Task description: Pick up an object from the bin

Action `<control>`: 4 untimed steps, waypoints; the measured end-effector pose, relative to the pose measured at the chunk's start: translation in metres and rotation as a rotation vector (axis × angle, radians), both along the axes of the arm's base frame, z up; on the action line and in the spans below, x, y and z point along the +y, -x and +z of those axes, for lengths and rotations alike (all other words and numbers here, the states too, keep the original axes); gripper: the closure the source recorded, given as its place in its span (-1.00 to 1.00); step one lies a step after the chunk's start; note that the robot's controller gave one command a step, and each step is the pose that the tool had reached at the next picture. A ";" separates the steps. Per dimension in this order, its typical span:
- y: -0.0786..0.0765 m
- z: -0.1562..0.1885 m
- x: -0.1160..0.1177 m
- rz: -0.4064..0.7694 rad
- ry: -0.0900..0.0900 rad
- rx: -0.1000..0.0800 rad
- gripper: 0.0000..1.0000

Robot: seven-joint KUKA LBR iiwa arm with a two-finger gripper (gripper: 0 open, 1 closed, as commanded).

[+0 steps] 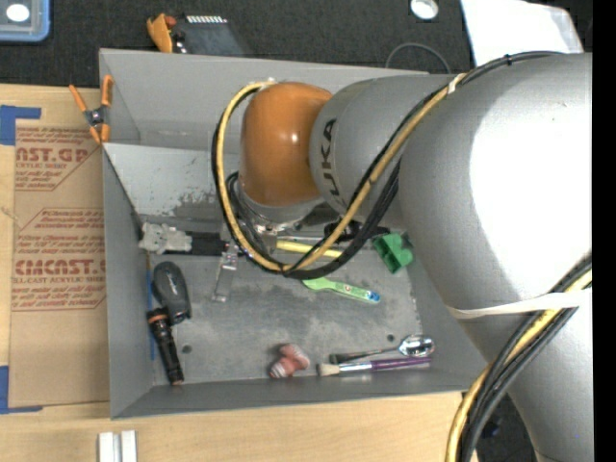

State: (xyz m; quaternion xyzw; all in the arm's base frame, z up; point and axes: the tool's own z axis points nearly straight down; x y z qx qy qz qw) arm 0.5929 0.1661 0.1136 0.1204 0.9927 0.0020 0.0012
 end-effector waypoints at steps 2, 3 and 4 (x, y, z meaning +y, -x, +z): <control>0.004 -0.043 -0.013 -0.183 -0.004 -0.009 1.00; 0.004 -0.042 -0.013 -0.183 -0.004 -0.009 1.00; 0.008 -0.008 -0.013 -0.182 -0.001 0.003 1.00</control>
Offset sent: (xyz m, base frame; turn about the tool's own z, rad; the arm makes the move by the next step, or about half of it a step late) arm -0.0056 -0.0136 -0.0436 0.1843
